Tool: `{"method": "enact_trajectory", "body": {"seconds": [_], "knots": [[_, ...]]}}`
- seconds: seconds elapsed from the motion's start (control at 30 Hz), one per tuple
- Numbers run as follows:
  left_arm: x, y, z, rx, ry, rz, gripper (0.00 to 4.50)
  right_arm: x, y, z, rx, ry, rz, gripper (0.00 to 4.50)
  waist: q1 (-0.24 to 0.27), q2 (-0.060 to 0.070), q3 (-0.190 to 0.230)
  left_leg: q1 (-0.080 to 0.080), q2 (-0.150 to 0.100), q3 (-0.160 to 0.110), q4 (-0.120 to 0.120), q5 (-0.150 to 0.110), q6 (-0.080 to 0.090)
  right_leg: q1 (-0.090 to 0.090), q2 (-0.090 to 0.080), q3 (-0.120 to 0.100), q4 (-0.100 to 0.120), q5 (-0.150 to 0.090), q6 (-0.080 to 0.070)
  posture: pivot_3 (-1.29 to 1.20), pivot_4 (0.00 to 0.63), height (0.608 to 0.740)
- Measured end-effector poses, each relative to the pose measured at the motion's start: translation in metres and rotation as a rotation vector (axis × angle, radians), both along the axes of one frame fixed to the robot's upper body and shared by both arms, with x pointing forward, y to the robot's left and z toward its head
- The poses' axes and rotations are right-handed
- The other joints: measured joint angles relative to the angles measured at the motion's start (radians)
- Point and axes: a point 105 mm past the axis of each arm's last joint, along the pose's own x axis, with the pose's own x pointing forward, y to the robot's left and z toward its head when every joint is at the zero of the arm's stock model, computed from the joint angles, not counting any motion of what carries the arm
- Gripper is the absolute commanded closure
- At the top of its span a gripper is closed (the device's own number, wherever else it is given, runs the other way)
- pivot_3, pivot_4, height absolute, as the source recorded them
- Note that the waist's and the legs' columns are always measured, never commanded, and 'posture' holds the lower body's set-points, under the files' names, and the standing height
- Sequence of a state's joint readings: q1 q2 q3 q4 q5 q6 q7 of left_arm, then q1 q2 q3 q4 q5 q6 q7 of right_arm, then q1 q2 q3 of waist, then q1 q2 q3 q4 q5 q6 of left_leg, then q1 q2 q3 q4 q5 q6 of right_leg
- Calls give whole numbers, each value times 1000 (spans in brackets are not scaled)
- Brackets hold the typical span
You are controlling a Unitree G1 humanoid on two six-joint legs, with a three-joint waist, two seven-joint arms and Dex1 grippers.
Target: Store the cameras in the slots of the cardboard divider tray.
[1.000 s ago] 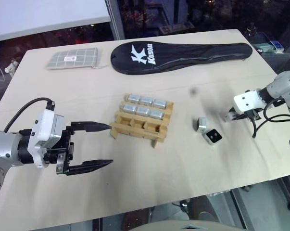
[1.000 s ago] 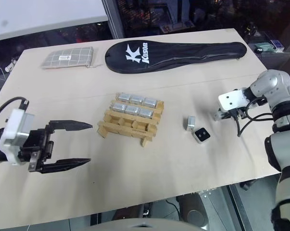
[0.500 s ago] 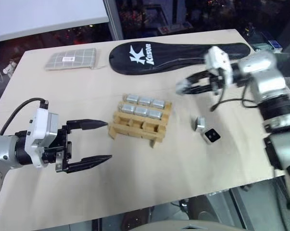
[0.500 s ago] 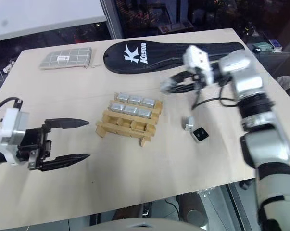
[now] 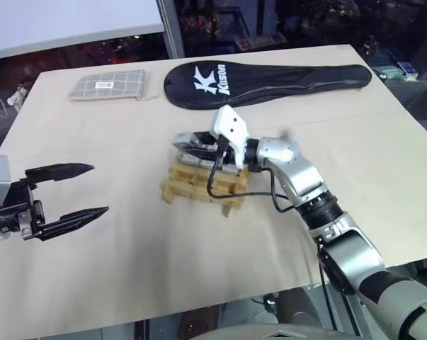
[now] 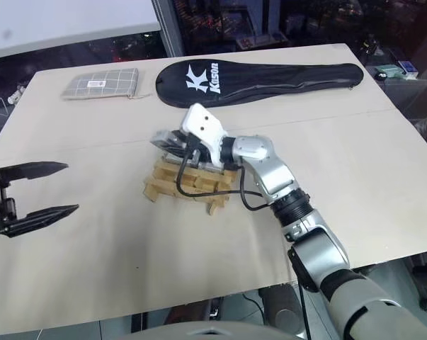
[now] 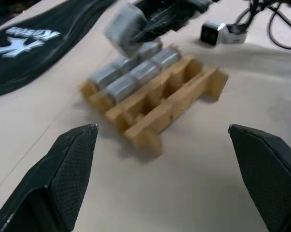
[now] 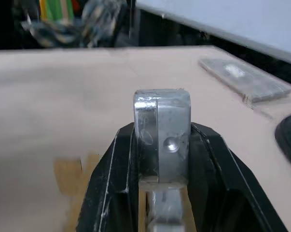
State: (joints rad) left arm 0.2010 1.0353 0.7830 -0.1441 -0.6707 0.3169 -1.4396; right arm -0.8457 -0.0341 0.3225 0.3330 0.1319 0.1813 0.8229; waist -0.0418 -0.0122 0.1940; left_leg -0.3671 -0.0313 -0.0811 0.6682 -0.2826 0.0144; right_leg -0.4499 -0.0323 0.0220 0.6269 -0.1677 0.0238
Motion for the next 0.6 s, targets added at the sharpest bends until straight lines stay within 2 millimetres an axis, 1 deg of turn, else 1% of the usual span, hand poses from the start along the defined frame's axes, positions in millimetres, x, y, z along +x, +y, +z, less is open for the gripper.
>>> {"method": "enact_trajectory", "body": {"seconds": [0.07,0.13,0.27,0.33,0.47,0.53,0.6], "knots": [[1,6,-1,4,-7,7,0,3,-1,-10,-4,15,-36,3694,0,0,0,0,0,0,0,1,-1,0,0,0,0,0,0,0,150,740],[2,8,-2,7,-13,8,0,2,0,-15,8,33,-49,3694,-1,0,0,0,0,-1,0,1,-1,0,0,0,0,0,0,0,150,740],[4,8,-3,21,-17,1,0,-6,9,-29,13,54,-49,3694,-2,0,0,0,0,-1,0,0,0,0,0,0,0,0,0,0,150,740],[4,7,-6,19,-7,-8,0,-10,14,-32,17,59,-39,3694,-3,0,0,0,0,-2,0,-1,1,0,0,0,0,0,0,0,150,740],[5,7,-7,22,-6,-15,0,-18,25,-30,24,48,-5,3694,-3,0,0,0,1,-2,0,-1,1,0,0,0,0,0,0,0,150,740],[5,7,-7,21,-6,-14,0,-19,28,-31,25,43,-3,3694,-3,0,0,0,1,-2,0,-1,1,0,0,0,0,0,0,0,150,740],[5,7,-7,22,-6,-14,0,-18,31,-38,8,51,-16,3694,-3,-1,-1,1,1,-2,-1,-1,1,0,0,0,0,0,0,0,150,740]]}}
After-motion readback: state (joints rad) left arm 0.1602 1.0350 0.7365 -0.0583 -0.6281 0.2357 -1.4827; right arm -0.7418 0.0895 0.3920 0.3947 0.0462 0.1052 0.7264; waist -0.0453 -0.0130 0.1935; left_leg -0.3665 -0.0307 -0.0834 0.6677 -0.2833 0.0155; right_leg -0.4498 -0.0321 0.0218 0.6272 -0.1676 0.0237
